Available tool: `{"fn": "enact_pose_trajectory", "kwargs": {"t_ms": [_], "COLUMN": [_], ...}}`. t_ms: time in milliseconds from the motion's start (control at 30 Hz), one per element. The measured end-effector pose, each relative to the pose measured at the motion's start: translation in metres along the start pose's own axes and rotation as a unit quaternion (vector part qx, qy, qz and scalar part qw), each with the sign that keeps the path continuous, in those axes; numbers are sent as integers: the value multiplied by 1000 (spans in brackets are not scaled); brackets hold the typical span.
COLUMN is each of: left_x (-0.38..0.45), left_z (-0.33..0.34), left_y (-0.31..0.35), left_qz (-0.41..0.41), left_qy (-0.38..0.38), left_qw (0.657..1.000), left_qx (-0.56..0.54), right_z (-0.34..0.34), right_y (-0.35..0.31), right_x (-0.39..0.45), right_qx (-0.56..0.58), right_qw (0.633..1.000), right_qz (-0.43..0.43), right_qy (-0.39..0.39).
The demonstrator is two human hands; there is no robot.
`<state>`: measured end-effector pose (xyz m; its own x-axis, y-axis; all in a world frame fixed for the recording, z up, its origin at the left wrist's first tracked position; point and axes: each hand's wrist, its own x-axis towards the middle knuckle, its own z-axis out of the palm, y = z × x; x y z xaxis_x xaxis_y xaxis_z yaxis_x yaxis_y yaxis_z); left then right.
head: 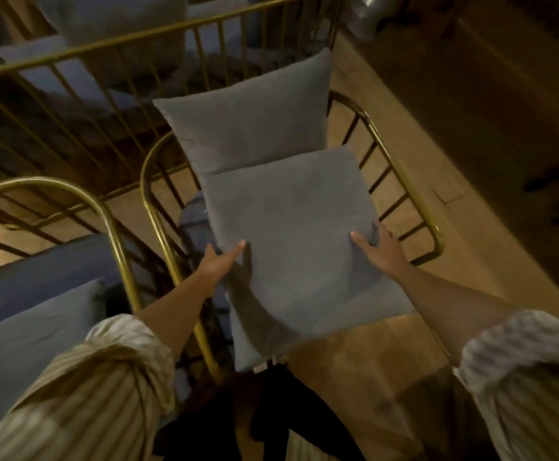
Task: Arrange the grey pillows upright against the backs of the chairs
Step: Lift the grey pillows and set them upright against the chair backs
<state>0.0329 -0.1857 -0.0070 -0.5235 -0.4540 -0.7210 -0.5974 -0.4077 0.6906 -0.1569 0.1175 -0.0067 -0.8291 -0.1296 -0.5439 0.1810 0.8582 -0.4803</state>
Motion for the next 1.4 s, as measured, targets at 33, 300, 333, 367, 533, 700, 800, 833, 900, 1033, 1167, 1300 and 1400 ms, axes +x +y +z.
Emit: {"fn": "enact_pose_trajectory", "kwargs": {"t_ms": [33,300,333,367,533,700,800,833,900,1033,1167,1300,1400], "left_x": [11,18,19,20,10,-17,-37,-44,-61,-85,-111,-144,-166], "left_z": [4,23,23,22,27,43,40,35,23,-21,-83,-159,-222], "left_y": [-4,0,0,0,7,26,29,29,30,43,69,90,92], "left_qz": [-24,-138,-144,-151,-133,-57,-11,5,35,107,173,211,231], "left_qy": [0,51,47,41,68,154,174,179,189,206,246,286,336], "left_qw": [1000,988,987,986,986,977,973,971,961,940,926,912,893], "left_qx": [-15,-52,-59,-64,-81,-133,-151,-160,-200,-249,-229,-207,-193], "right_z": [2,-1,1,3,-3,-17,-16,-15,-13,-7,8,33,62], "right_y": [25,28,32,35,29,6,0,-3,-15,-66,-135,-198,-231], "right_x": [21,9,11,12,12,-10,-27,-32,-43,-64,-84,-105,-102], "right_qx": [29,118,148,178,219,311,344,351,377,445,477,476,444], "right_qw": [999,976,964,952,935,915,898,894,885,867,848,861,883], "right_qz": [11,184,220,247,270,210,164,151,115,4,-93,-137,-131], "right_qy": [-20,19,29,39,66,147,219,235,249,223,214,114,-72]}}
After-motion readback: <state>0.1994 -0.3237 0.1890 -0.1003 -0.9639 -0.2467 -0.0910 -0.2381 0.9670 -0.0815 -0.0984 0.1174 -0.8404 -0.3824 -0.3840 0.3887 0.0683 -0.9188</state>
